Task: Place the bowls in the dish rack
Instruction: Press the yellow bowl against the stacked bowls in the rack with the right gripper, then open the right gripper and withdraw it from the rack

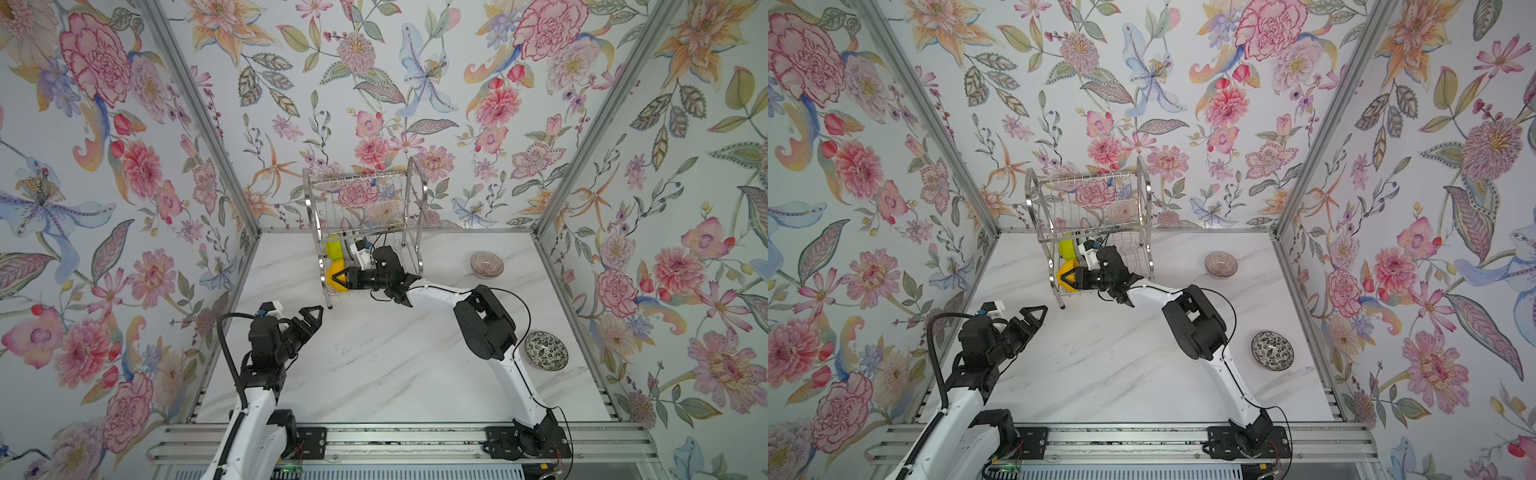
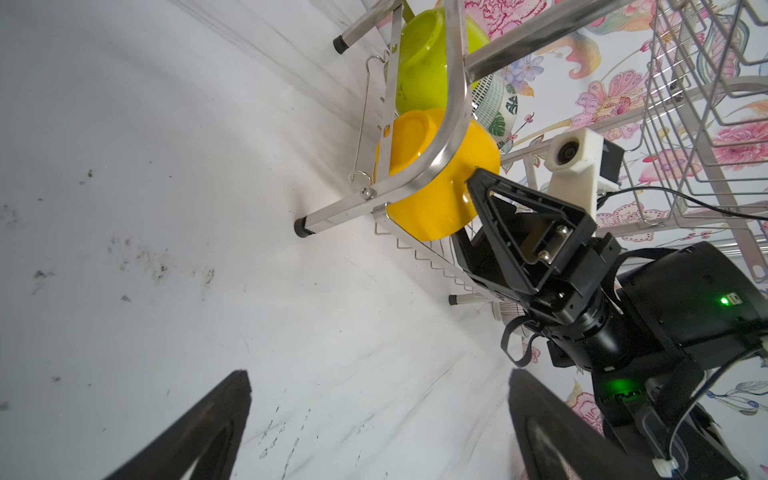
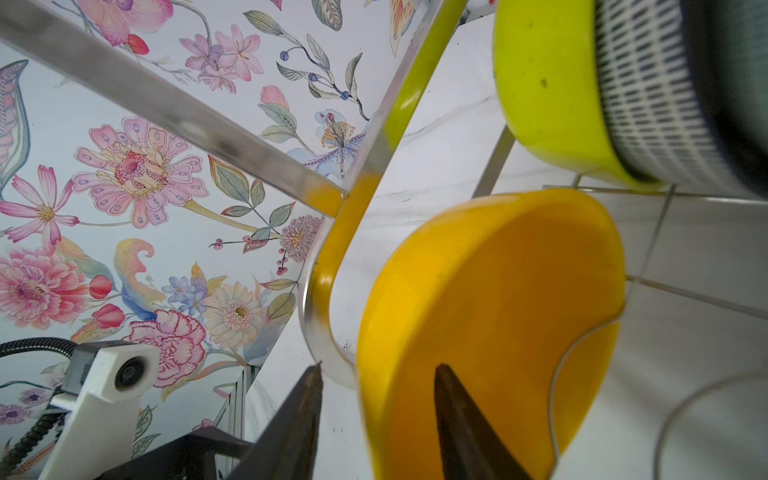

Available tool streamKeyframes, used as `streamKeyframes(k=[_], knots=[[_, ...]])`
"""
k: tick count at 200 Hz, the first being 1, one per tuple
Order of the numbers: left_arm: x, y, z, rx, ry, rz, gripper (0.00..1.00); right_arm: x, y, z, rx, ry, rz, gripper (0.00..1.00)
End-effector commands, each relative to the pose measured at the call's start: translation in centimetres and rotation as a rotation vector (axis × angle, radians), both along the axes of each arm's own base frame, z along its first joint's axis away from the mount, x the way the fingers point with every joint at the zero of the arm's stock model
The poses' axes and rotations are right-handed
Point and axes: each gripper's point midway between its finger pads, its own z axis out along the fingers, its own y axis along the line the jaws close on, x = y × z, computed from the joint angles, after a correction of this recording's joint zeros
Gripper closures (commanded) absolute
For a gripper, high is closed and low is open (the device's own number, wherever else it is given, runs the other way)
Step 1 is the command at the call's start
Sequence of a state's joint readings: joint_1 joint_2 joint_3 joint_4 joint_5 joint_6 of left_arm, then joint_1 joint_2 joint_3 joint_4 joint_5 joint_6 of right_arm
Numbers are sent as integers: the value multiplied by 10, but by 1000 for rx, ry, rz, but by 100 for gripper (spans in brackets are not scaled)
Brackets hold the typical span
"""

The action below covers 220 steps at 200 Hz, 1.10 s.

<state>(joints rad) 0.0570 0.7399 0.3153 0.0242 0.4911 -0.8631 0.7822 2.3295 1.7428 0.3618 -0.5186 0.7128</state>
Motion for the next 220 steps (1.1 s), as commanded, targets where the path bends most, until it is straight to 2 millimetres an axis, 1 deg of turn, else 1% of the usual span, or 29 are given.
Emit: streamKeyframes(k=[1,9,31,35,70,71,78,83,92,95,108,126,133,137,139,145,154,171,188,193,205,220], knots=[[-5,1,-3,-17,19,9,1,2,-11,34,26,-75,-38,50],[-6,1,-2,-17,18,9,1,1,-15,39,30,-84,-48,47],[-8,1,-1,-16,20,9,1,-1,-25,43,24,-99,-79,42],[-9,1,-1,-16,21,9,1,-2,-27,46,25,-106,-84,40],[-9,1,4,-15,12,8,1,-8,-47,52,-7,-142,-134,27],[-10,1,4,-15,12,8,1,-8,-48,52,-9,-144,-137,25],[-9,0,5,-17,10,7,1,-9,-52,53,-14,-149,-143,23],[-9,0,7,-17,7,6,1,-11,-56,55,-15,-152,-148,18],[-8,-1,9,-17,3,3,1,-13,-61,57,-15,-155,-154,14],[-8,-1,10,-17,0,3,1,-13,-63,59,-15,-157,-159,10],[-6,-2,17,-12,-18,-4,1,-17,-74,63,-20,-162,-174,2],[-2,-6,31,-2,-55,-22,1,-25,-88,67,-46,-175,-195,2],[0,-11,38,-4,-81,-39,1,-26,-95,66,-75,-178,-217,1],[1,-13,41,-4,-92,-48,1,-27,-100,61,-102,-172,-229,1],[1,-15,43,-3,-98,-51,1,-27,-102,64,-107,-177,-236,1],[2,-19,47,-2,-109,-63,1,-29,-110,61,-140,-174,-252,1],[4,-28,51,6,-123,-88,1,-32,-122,62,-170,-185,-279,1],[6,-47,56,39,-144,-132,1,-34,-154,57,-270,-185,-380,1],[8,-71,63,55,-176,-184,1,-34,-198,53,-404,-173,-519,2],[8,-79,65,57,-188,-199,1,-34,-213,53,-441,-168,-567,1],[8,-99,69,56,-215,-232,1,-32,-260,52,-533,-140,-739,2],[5,-132,75,43,-258,-302,1,-38,-318,50,-611,-69,-879,1]])
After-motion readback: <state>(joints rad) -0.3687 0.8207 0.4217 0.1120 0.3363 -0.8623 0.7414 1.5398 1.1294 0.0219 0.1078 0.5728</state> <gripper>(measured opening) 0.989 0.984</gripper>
